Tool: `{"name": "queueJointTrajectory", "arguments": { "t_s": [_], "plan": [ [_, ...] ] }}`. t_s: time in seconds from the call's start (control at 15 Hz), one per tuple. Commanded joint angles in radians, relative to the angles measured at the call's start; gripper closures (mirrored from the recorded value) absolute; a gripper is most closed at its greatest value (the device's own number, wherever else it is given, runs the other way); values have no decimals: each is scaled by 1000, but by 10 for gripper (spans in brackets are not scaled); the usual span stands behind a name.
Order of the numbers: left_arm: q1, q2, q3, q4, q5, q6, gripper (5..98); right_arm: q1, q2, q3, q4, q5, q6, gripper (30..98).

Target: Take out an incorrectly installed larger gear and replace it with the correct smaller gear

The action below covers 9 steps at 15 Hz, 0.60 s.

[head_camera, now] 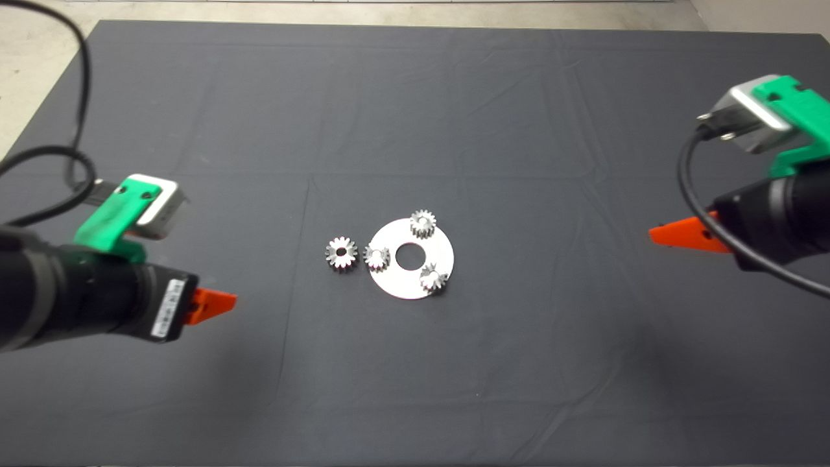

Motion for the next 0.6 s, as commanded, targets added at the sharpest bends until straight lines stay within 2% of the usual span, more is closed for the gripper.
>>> {"name": "queueJointTrajectory", "arguments": {
  "t_s": [0.0, 0.13, 0.2, 0.53],
  "plan": [
    [-21, -60, 27, -35, 27, -2, 242, 36, -78, 23, 52, -57, 28, 649],
    [-21, -77, 25, -38, 27, -1, 242, 22, -77, 22, 53, 8, 23, 649],
    [-21, -71, 25, -42, 25, -3, 242, 17, -78, 22, 55, 25, 20, 649],
    [-21, -79, 27, -73, 37, -3, 242, -44, -66, 20, 55, 30, 25, 649]
  ]
}}
